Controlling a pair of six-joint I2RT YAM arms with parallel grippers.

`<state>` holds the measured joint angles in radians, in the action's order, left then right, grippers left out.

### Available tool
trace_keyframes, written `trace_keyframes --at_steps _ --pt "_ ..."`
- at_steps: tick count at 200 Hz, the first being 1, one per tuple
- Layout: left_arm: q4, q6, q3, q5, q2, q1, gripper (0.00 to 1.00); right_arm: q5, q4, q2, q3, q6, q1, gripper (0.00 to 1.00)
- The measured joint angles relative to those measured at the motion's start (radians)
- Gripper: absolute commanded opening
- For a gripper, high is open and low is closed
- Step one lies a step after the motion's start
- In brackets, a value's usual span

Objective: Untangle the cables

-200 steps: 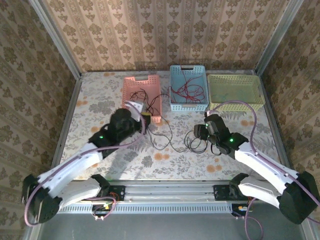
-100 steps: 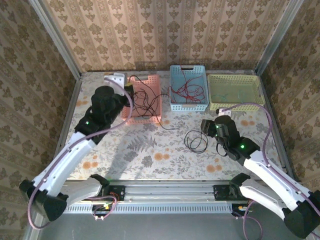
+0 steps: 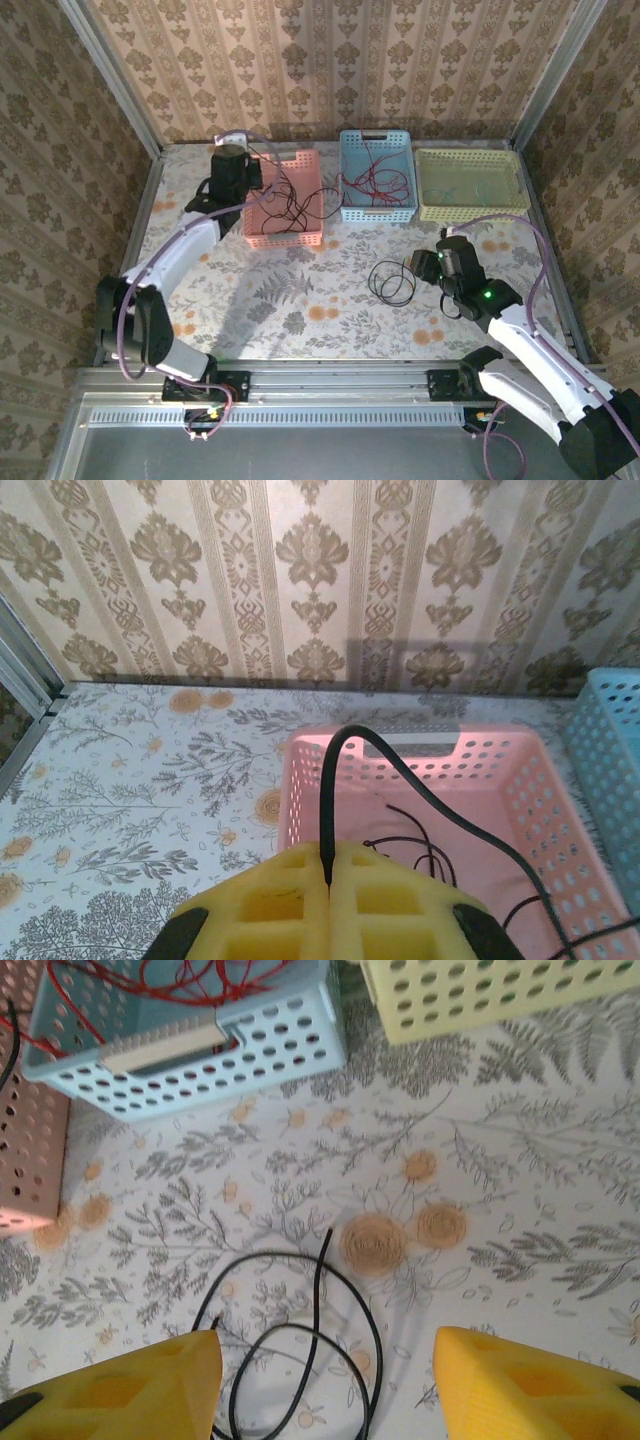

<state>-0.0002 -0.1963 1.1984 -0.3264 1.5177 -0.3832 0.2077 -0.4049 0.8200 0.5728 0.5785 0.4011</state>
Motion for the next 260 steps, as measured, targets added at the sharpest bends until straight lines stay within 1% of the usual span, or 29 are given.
trace_keyframes --at_steps 28,31,38,41,46,60,64,69,83,109,125,144,159,175,189,206,223,240,260 --pt "-0.016 0.01 0.059 -0.043 0.106 -0.002 0.0 -0.023 0.003 0.0 -0.004 0.003 0.0 0.62" --pt "-0.018 0.01 0.061 -0.048 0.115 -0.002 0.04 -0.024 0.004 0.002 -0.004 0.003 0.0 0.62" --pt "-0.022 0.011 0.064 -0.06 0.134 -0.002 0.2 -0.027 0.004 0.007 -0.004 0.003 0.0 0.62" --pt "-0.023 0.011 0.064 -0.065 0.142 -0.002 0.31 -0.03 0.004 0.011 -0.004 0.003 0.0 0.62" --pt "-0.027 0.015 0.064 -0.072 0.156 -0.002 0.41 -0.031 0.004 0.018 -0.004 0.003 0.0 0.62" --pt "-0.042 0.014 0.064 -0.09 0.187 -0.002 0.54 -0.036 0.004 0.039 -0.004 0.003 0.0 0.63" --pt "-0.049 0.013 0.064 -0.092 0.195 -0.002 0.62 -0.038 0.003 0.044 -0.004 0.003 0.0 0.63" --pt "-0.063 0.01 0.065 -0.095 0.203 -0.002 0.68 -0.04 0.003 0.05 -0.004 0.004 0.0 0.63" --pt "-0.101 0.007 0.067 -0.097 0.209 -0.003 0.78 -0.052 0.004 0.062 -0.006 0.006 0.0 0.63" --pt "-0.144 0.008 0.076 -0.09 0.183 -0.026 0.79 -0.076 0.009 0.1 -0.016 0.021 0.0 0.61" --pt "-0.14 0.005 0.055 -0.072 0.113 -0.075 0.79 -0.093 0.016 0.139 -0.033 0.032 0.0 0.59" --pt "-0.099 -0.018 -0.034 -0.03 -0.029 -0.171 0.77 -0.116 0.031 0.2 -0.056 0.051 0.0 0.53" --pt "-0.031 -0.058 -0.14 0.017 -0.144 -0.268 0.76 -0.135 0.047 0.251 -0.067 0.061 0.0 0.49" --pt "0.037 -0.108 -0.248 0.059 -0.201 -0.356 0.75 -0.142 0.066 0.294 -0.076 0.073 0.0 0.47" --pt "0.062 -0.15 -0.319 0.094 -0.189 -0.41 0.75 -0.143 0.079 0.328 -0.076 0.078 0.0 0.44" --pt "0.063 -0.2 -0.388 0.116 -0.13 -0.467 0.75 -0.142 0.088 0.358 -0.07 0.08 0.0 0.42" --pt "0.052 -0.233 -0.433 0.132 -0.077 -0.508 0.75 -0.14 0.092 0.381 -0.05 0.082 0.0 0.3" --pt "0.039 -0.256 -0.453 0.137 -0.059 -0.526 0.75 -0.137 0.11 0.415 -0.016 0.075 0.0 0.18" --pt "0.048 -0.274 -0.454 0.135 -0.06 -0.526 0.75 -0.138 0.142 0.473 0.023 0.081 0.0 0.17"
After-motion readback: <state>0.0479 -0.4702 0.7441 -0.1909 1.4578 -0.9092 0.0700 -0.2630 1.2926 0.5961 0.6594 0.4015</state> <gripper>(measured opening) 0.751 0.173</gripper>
